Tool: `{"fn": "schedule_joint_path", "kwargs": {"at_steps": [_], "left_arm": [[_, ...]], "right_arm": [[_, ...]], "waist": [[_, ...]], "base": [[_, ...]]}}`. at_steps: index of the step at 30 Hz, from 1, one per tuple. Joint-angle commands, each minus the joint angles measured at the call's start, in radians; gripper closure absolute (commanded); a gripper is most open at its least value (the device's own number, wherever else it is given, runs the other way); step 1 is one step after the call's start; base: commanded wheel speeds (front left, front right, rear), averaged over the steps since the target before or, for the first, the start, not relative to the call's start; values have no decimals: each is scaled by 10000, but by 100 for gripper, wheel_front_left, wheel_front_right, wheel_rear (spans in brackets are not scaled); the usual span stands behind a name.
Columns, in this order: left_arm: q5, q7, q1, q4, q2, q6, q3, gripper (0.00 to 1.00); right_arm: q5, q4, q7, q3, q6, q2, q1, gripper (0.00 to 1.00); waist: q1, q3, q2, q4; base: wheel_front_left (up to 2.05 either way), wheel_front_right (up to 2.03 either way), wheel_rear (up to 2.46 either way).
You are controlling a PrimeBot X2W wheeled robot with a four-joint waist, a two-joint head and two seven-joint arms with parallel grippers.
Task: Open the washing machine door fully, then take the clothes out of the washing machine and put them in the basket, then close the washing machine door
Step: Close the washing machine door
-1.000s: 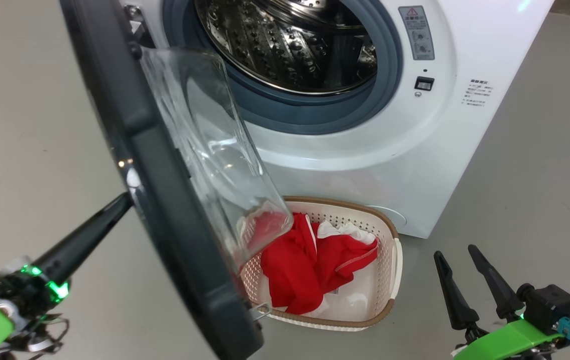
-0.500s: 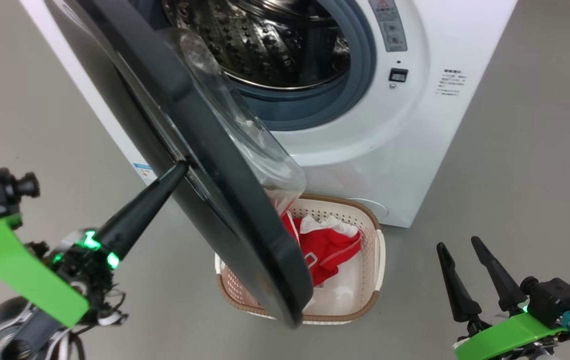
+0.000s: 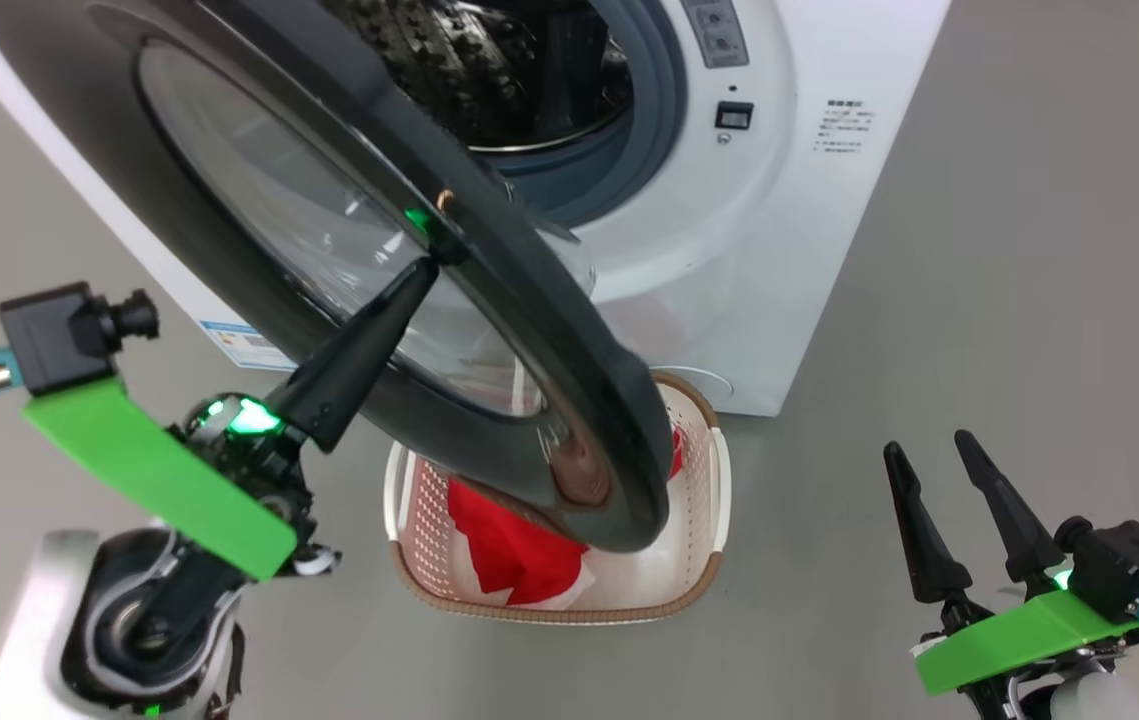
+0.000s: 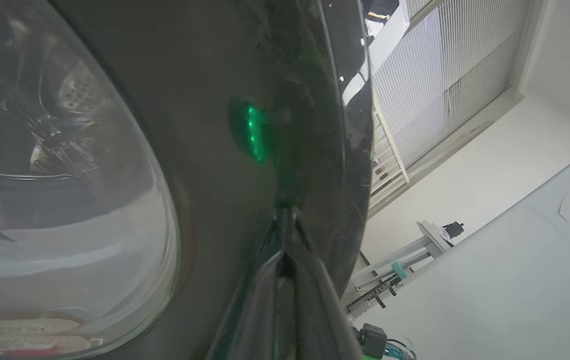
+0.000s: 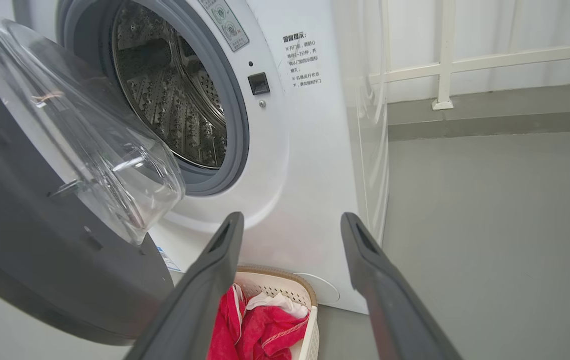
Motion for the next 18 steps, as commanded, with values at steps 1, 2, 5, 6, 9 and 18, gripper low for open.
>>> {"fn": "schedule_joint_path", "kwargs": {"at_steps": [1, 2, 5, 6, 9, 18], "left_arm": [[97, -375, -525, -51, 432, -59, 91, 100], [93, -637, -648, 76, 518, -59, -75, 100], [63, -1388, -1045, 391, 773, -59, -544, 100], [47, -1638, -1185, 510, 843, -59, -685, 100], [116, -2135, -1461, 749, 1023, -59, -990, 100], [110, -4182, -2668, 1859, 1468, -59, -2265, 100]], "right_arm": [[-86, -276, -65, 158, 63, -45, -310, 0], [-87, -280, -65, 156, 63, -44, -338, 0], [-85, -295, -65, 120, 63, -43, -410, 0], [-86, -298, -65, 106, 63, -42, -433, 0], [-89, -303, -65, 86, 63, -29, -482, 0], [-111, -344, -65, 27, 63, 56, -600, 0]], "waist": [[0, 178, 0, -166], [0, 219, 0, -212], [0, 358, 0, -323], [0, 395, 0, -351], [0, 479, 0, -418], [0, 739, 0, -701]], "base": [[0, 0, 0], [0, 0, 0], [0, 0, 0], [0, 0, 0], [0, 0, 0], [0, 0, 0]]}}
